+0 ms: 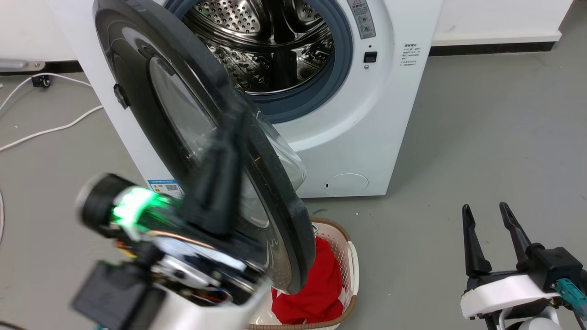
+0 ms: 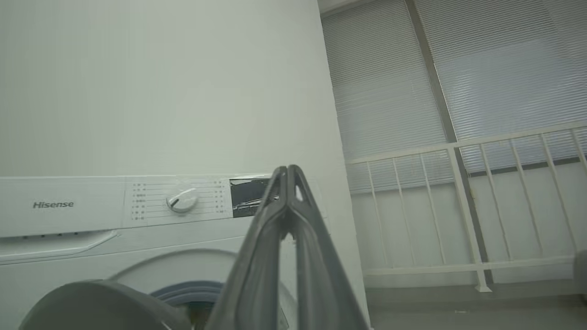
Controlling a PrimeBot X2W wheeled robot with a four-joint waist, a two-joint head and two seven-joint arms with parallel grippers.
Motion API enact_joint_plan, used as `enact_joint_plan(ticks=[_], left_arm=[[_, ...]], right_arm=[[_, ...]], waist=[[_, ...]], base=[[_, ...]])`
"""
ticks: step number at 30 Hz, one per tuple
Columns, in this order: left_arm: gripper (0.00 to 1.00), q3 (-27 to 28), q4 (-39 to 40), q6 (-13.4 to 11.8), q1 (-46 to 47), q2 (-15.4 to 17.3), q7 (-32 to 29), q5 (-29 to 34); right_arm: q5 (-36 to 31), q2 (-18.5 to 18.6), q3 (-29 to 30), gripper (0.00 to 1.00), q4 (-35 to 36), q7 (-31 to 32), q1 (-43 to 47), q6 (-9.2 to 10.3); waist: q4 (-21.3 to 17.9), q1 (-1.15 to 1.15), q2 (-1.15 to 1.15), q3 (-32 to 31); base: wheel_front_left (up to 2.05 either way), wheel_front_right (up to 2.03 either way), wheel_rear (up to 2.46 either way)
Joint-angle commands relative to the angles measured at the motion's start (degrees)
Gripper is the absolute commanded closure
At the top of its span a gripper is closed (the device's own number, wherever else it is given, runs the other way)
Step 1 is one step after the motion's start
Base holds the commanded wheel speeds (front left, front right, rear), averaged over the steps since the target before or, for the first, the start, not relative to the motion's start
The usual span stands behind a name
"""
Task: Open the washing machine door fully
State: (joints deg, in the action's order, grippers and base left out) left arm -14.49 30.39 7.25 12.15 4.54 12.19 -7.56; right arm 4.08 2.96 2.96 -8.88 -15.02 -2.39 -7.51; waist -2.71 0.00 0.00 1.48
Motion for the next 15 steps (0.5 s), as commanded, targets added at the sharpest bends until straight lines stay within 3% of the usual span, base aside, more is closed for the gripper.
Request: enact_joint_plan(ticks=[1, 3, 9, 15], left_arm=[[1.00, -1.4, -0.2, 0.1, -1.1, 0.4, -1.0, -1.0], [1.00, -6.6, -0.4, 0.2, -2.3, 1.5, -4.0, -3.6], [1.00, -13.9, -1.5, 0.3, -4.8, 3.4, -8.4, -7.1], [1.00, -18.3, -5.7, 0.3, -10.2, 4.9, -13.7, -11.4]], right_arm=[[0.1, -0.2, 0.0, 0.00, -0.1, -0.1, 0.0, 0.04], [0.3, -0.2, 0.0, 0.00, -0.2, -0.1, 0.5, 0.04], [0.4, -0.2, 0.1, 0.00, -0.3, -0.1, 1.0, 0.04], [0.4, -0.2, -0.3, 0.00, -0.6, 0.0, 1.2, 0.04]], waist=[[0.0, 0.00, 0.00, -0.1], [-0.1, 0.00, 0.00, -0.4], [0.1, 0.00, 0.00, -0.4], [0.4, 0.00, 0.00, -0.7]], base=[[0.00, 0.00, 0.00], [0.00, 0.00, 0.00], [0.00, 0.00, 0.00], [0.00, 0.00, 0.00]])
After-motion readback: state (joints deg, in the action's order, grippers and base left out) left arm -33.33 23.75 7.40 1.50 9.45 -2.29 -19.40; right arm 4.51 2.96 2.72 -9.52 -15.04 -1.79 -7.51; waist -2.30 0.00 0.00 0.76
